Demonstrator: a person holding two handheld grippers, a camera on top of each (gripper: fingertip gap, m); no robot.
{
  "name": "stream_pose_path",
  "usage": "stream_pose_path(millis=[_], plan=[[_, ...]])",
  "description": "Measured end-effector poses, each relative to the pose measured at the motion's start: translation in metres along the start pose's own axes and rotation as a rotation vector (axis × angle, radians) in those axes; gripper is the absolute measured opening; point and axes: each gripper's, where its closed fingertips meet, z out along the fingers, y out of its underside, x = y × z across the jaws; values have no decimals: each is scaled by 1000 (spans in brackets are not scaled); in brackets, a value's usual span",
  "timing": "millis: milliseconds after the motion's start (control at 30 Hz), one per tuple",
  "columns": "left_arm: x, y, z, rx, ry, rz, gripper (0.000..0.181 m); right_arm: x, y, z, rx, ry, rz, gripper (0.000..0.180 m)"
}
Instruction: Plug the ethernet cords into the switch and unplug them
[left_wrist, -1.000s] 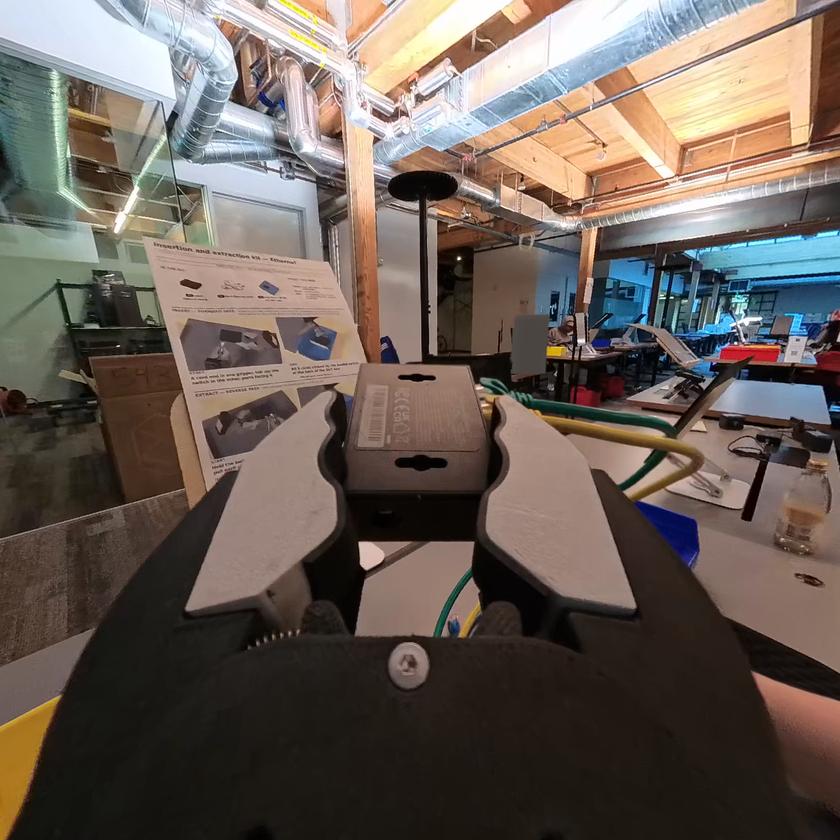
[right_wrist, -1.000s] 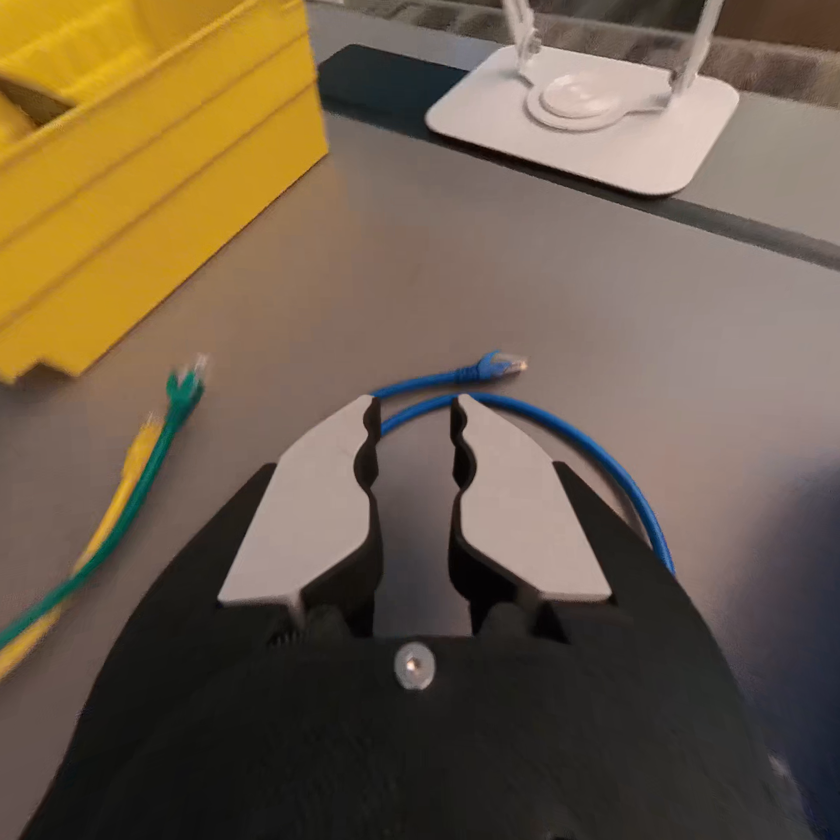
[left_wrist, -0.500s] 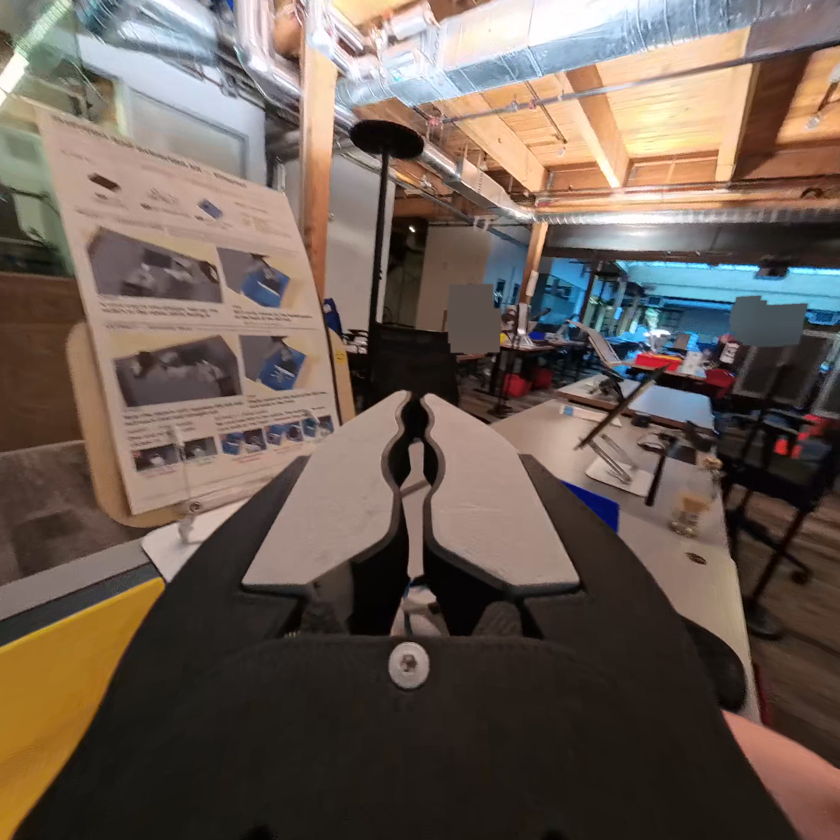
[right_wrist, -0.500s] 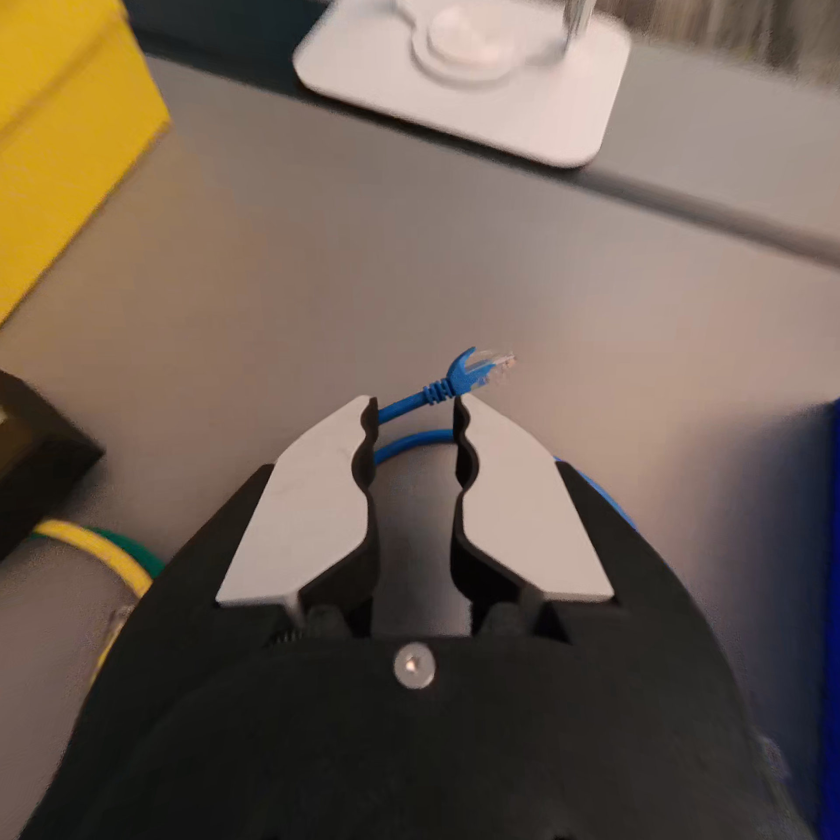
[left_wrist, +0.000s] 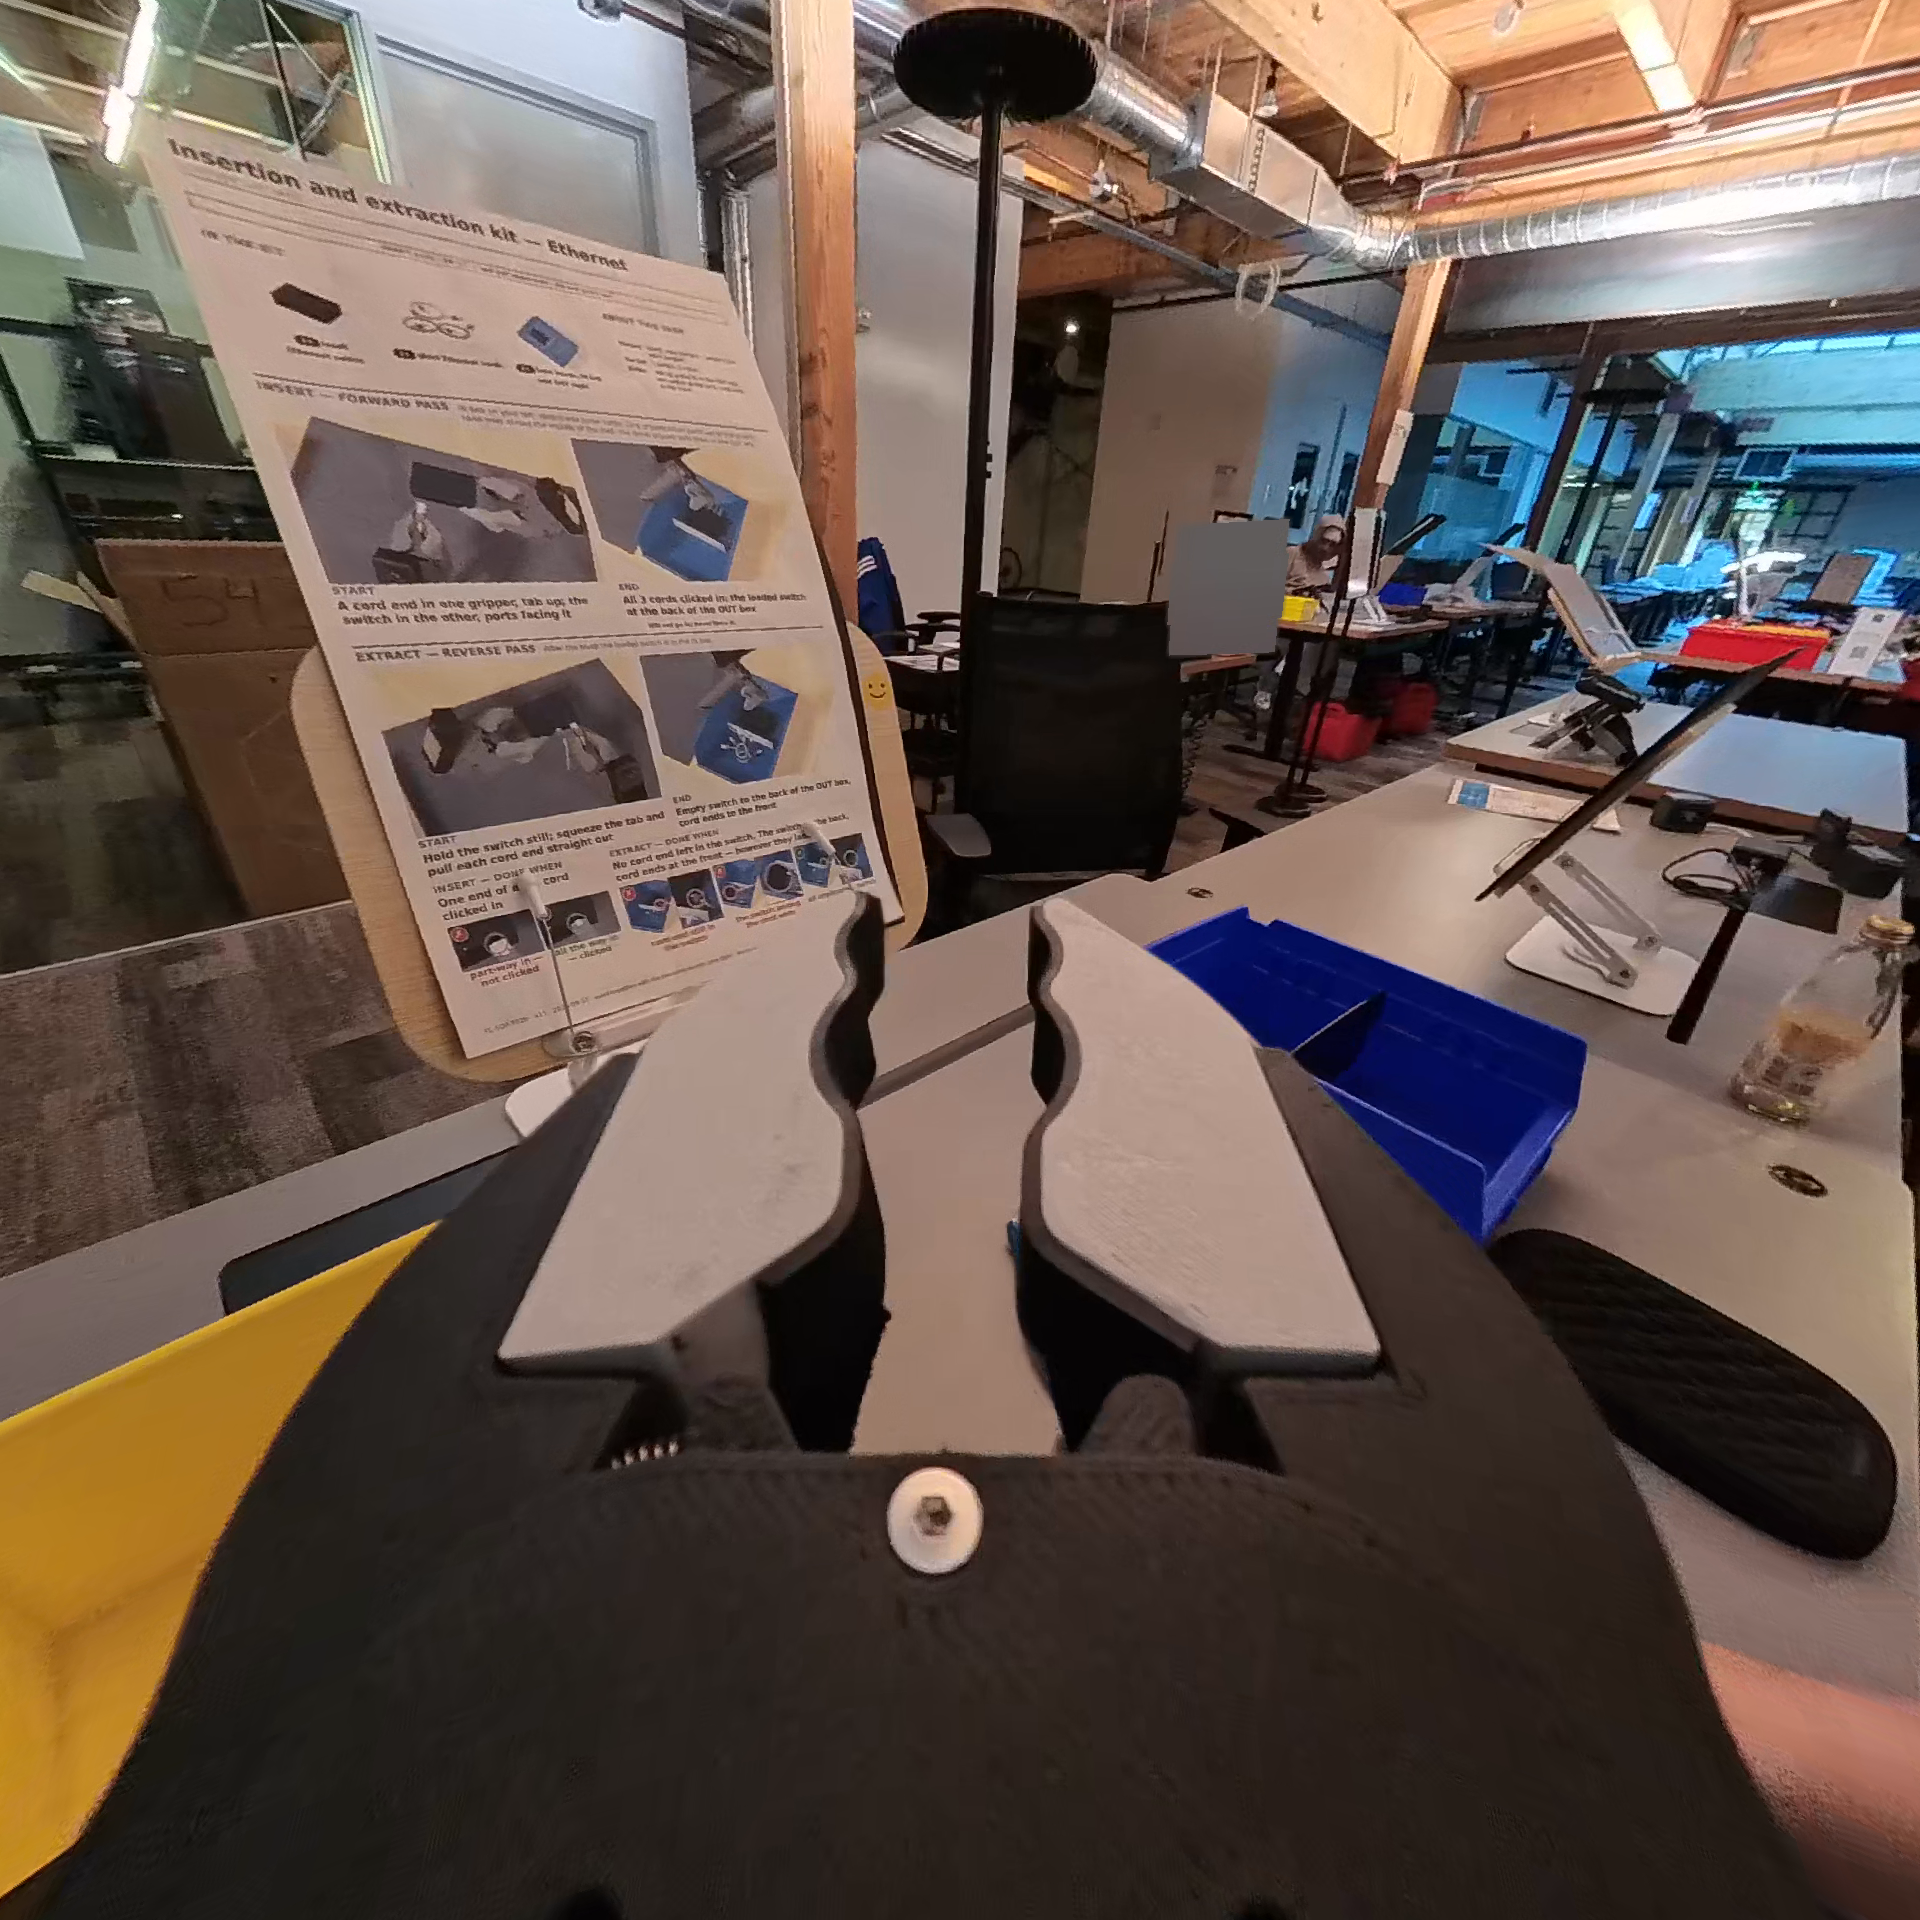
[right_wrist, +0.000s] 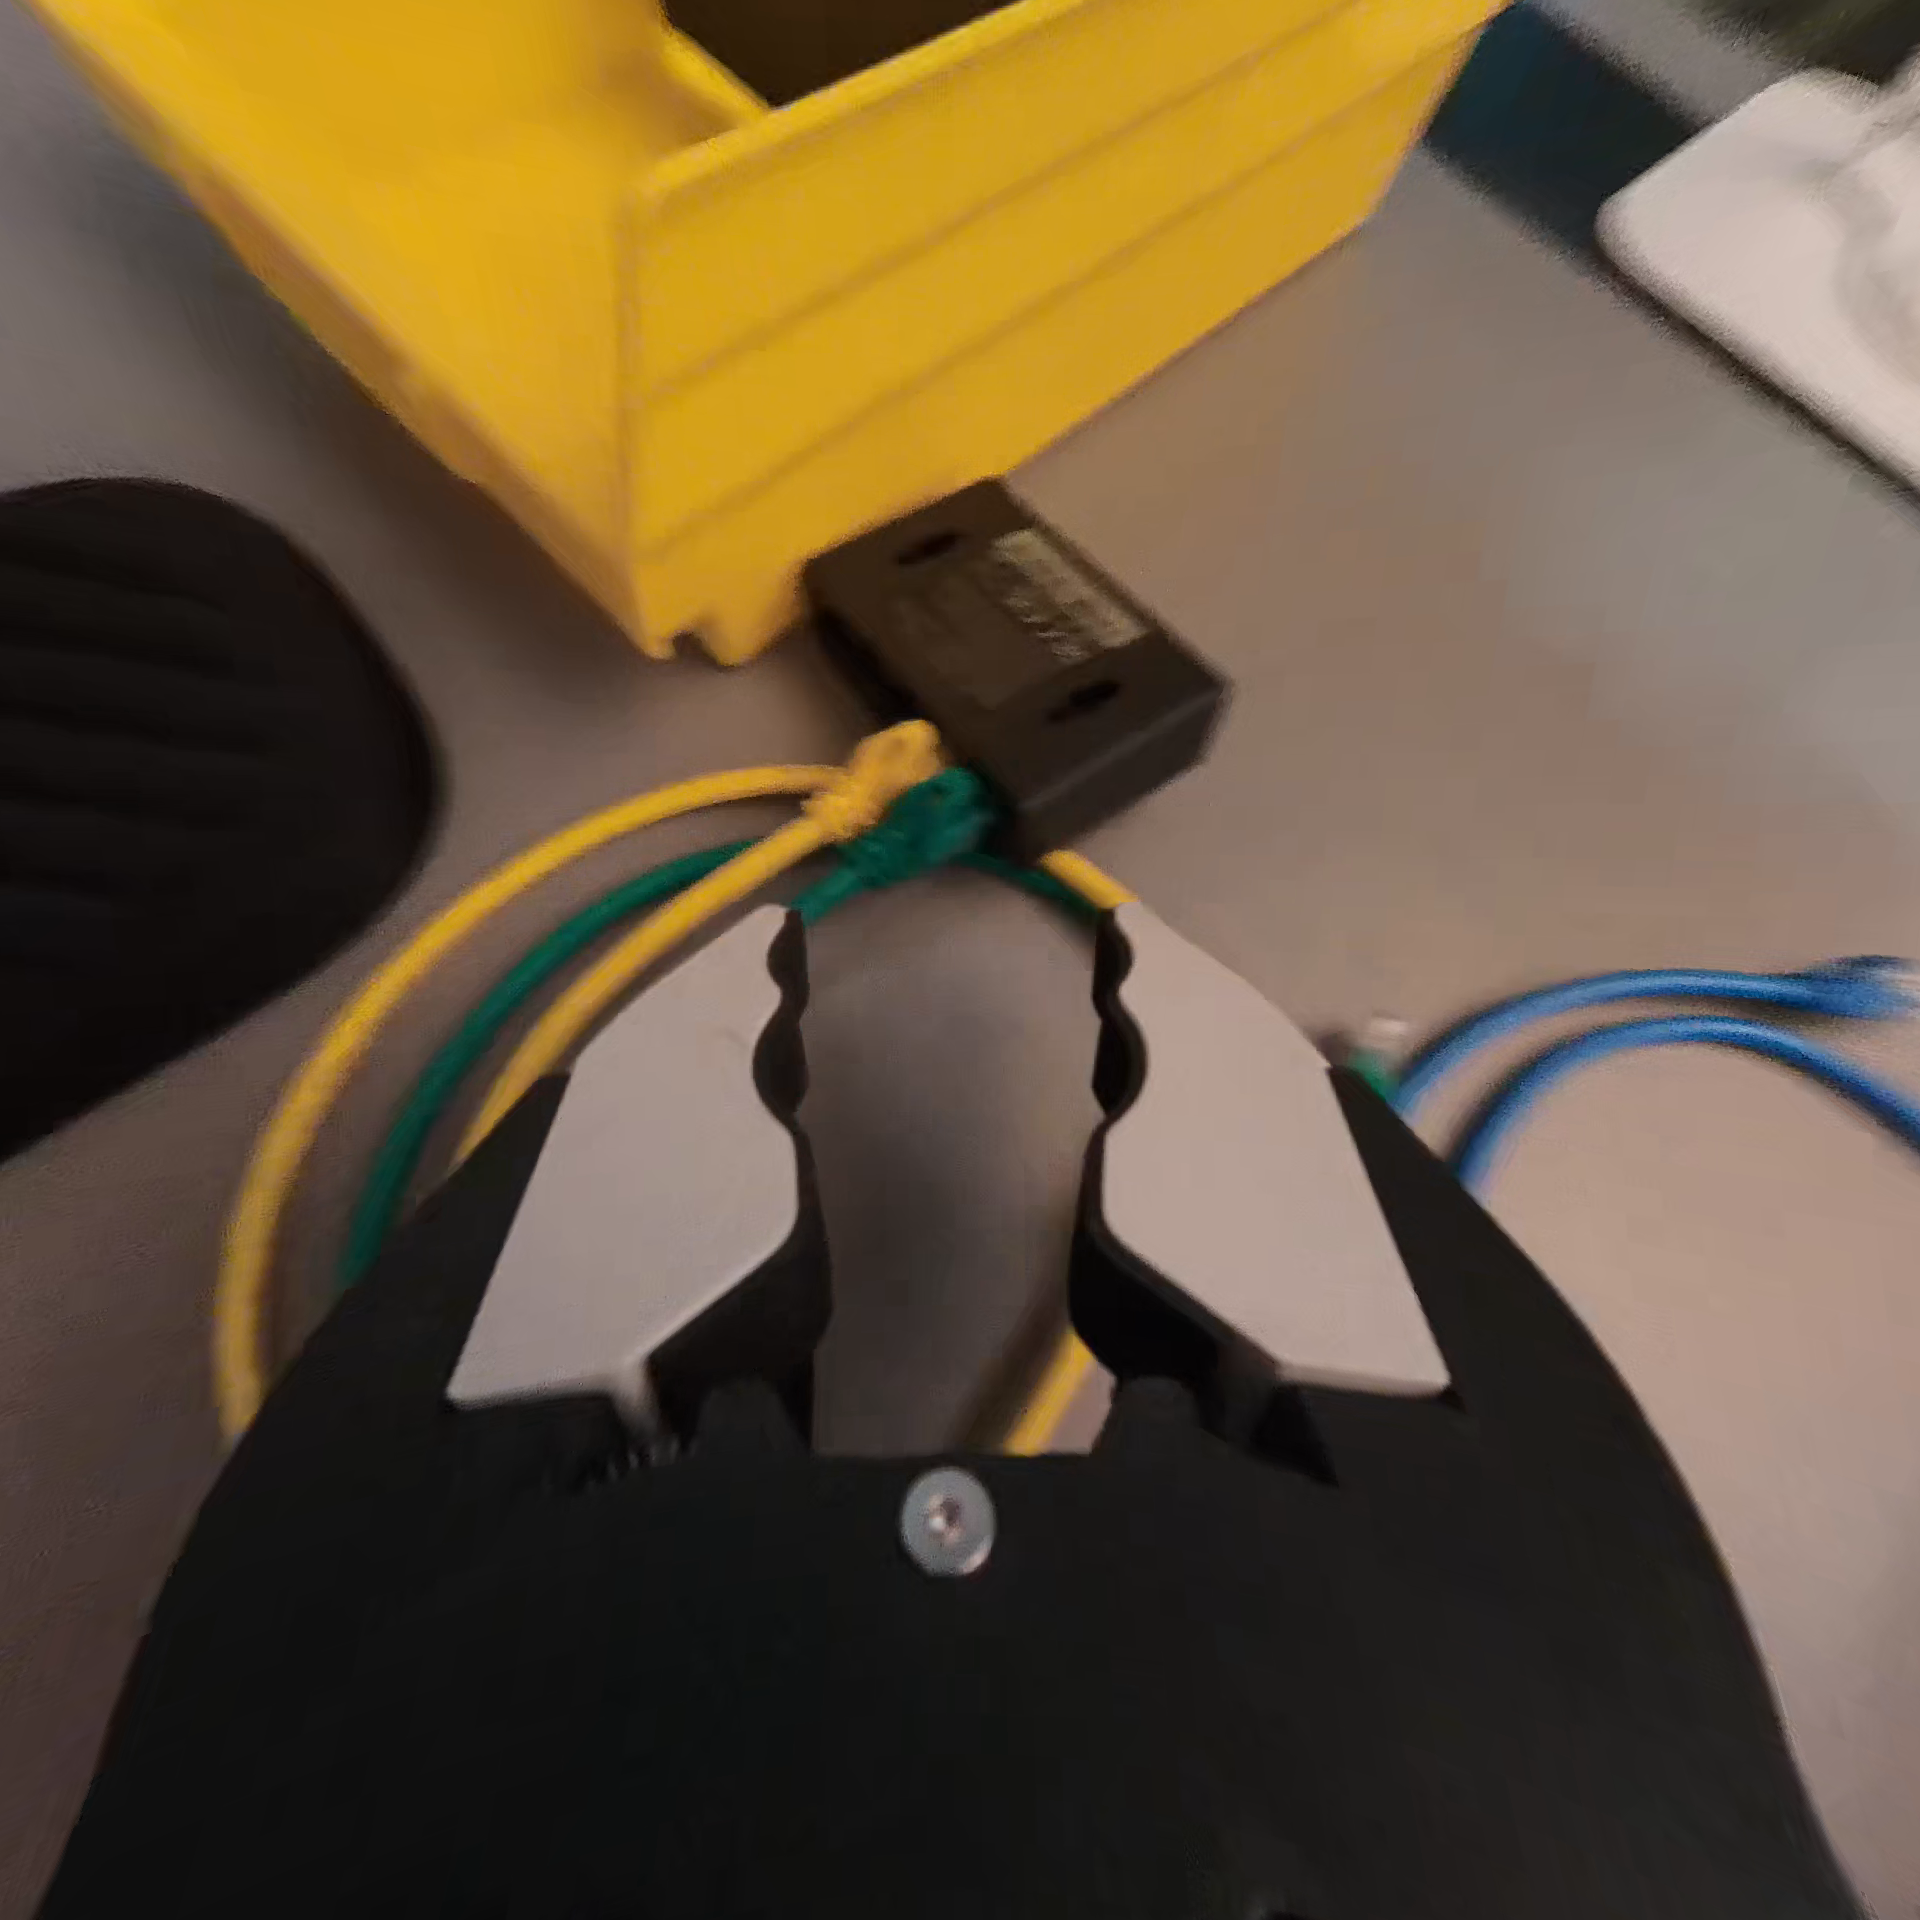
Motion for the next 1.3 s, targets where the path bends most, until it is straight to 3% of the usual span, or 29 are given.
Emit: stream_pose_path(millis=[133,200,333,433,500,600,667,833,967,1100,1200,1267,1300], plan=[[-1,0,-2,-14,-25,19,26,111,-16,-26,123,268,205,52],[0,1,-2,-26,-27,20,27,161,-4,-16,53,306,356,52],[5,4,-1,-40,-13,29,27,184,25,23,-157,219,577,54],[7,8,1,-65,-15,42,27,202,40,36,-257,339,518,42],[7,10,3,-73,-16,48,27,196,31,45,-252,287,498,29],[9,15,6,-92,-5,48,27,185,26,47,-263,221,392,27],[9,22,12,-112,8,34,27,170,9,35,-120,112,368,26],[46,64,48,-242,236,-28,35,102,-54,-70,407,-330,150,26],[100,112,74,-387,514,-143,45,77,-61,-144,630,-445,26,26],[153,146,72,-526,811,-260,55,70,-54,-174,711,-478,-42,26],[173,160,71,-541,900,-241,44,66,-48,-186,755,-511,-73,26],[181,169,72,-556,919,-221,17,63,-40,-183,719,-533,-89,26],[178,175,77,-572,875,-198,12,66,-36,-179,691,-512,-84,27]])
